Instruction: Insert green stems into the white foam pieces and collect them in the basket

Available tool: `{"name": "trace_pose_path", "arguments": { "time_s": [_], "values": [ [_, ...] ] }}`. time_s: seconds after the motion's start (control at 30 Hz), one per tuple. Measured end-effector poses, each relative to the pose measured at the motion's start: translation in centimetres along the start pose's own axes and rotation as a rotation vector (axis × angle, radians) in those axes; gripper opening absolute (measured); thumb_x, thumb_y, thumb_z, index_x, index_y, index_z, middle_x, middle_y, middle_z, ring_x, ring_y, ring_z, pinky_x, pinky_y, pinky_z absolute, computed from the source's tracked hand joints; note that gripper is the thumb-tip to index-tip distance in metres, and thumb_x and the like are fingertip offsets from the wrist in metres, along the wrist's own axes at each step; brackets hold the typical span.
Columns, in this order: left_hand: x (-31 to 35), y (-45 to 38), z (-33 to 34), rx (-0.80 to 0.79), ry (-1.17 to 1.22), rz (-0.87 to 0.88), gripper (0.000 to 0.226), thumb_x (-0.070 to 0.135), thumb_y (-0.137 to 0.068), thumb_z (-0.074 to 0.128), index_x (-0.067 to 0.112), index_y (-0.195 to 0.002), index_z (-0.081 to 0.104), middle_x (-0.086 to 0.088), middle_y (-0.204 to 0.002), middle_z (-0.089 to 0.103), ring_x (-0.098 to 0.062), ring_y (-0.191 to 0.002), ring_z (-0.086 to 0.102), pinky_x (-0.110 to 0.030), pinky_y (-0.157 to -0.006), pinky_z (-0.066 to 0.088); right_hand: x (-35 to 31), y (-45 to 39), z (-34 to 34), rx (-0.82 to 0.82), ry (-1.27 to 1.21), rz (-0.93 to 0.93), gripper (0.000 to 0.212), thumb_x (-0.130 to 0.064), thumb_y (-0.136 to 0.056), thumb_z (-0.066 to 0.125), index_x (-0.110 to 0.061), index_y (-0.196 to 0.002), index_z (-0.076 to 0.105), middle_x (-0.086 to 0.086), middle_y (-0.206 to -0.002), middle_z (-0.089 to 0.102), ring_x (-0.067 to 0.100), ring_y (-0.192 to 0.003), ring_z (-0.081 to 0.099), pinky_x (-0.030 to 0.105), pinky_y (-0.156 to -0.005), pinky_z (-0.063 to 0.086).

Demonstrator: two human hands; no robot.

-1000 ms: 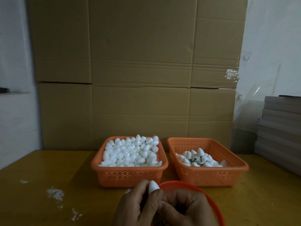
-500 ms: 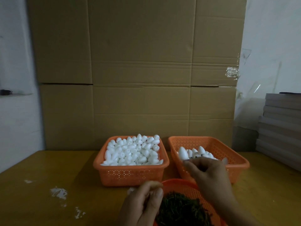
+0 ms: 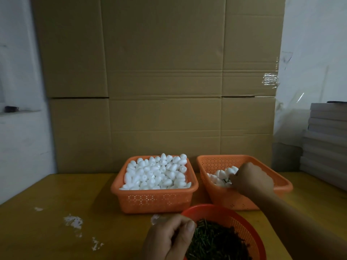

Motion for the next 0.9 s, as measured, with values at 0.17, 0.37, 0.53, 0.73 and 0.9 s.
{"name": "trace_pose_path", "arguments": {
  "time_s": [0.17, 0.37, 0.53, 0.73, 0.9],
  "values": [
    [-0.2, 0.1, 0.1, 0.017, -0.012, 0.026, 0.048, 0.069, -0.079, 0.049, 0.029, -0.083, 0.074, 0.017, -0.066, 0.063, -0.006, -0.081, 0.064, -0.023, -0.085, 0.044, -0.4, -0.2, -0.4, -0.070, 0.020, -0.010, 0.035, -0.049, -0.089, 0.060, -0.019, -0.074, 0.060, 0.000, -0.070, 0.063, 0.017, -0.064, 0.063, 0.035, -0.069, 0.057],
    [-0.1, 0.0, 0.0, 0.013, -0.004, 0.073, 0.049, 0.072, -0.074, 0.050, 0.029, -0.083, 0.070, 0.007, -0.075, 0.066, -0.014, -0.078, 0.065, -0.021, -0.074, 0.046, -0.7, 2.6, -2.1, -0.036, -0.105, -0.078, 0.040, -0.040, -0.089, 0.066, -0.012, -0.061, 0.062, -0.002, -0.053, 0.053, 0.015, -0.048, 0.049, 0.028, -0.055, 0.038],
    [-0.3, 0.1, 0.0, 0.010, -0.012, 0.057, 0.045, 0.071, -0.072, 0.054, 0.026, -0.070, 0.059, 0.003, -0.067, 0.061, -0.011, -0.070, 0.060, -0.028, -0.076, 0.046, -1.9, 7.7, -3.8, -0.020, -0.303, -0.257, 0.039, -0.032, -0.092, 0.065, -0.011, -0.059, 0.066, 0.006, -0.049, 0.059, 0.016, -0.042, 0.050, 0.037, -0.051, 0.042],
    [-0.3, -0.8, -0.8, -0.007, -0.031, -0.020, 0.040, 0.061, -0.085, 0.054, 0.031, -0.059, 0.047, 0.012, -0.052, 0.042, -0.001, -0.055, 0.044, -0.020, -0.057, 0.035, -3.2, 13.6, -3.8, -0.150, -0.426, -0.369, 0.020, -0.027, -0.089, 0.064, -0.025, -0.069, 0.070, -0.009, -0.063, 0.068, 0.008, -0.054, 0.061, 0.039, -0.056, 0.053],
    [-0.9, -4.5, -2.5, 0.012, -0.113, -0.058, 0.022, 0.033, -0.099, 0.056, 0.030, -0.078, 0.057, 0.011, -0.061, 0.056, -0.002, -0.055, 0.049, -0.023, -0.056, 0.047, -3.2, 15.0, -2.6, -0.238, -0.400, -0.385, 0.017, -0.021, -0.085, 0.066, -0.036, -0.086, 0.073, -0.018, -0.073, 0.071, 0.003, -0.063, 0.065, 0.033, -0.064, 0.057]
  ]
}}
Point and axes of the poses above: each hand's wrist, its own y-axis away from the middle knuckle, its own z-axis out of the palm, x = y × z, the point moved 4 cm from there along -y, towards the middle knuckle
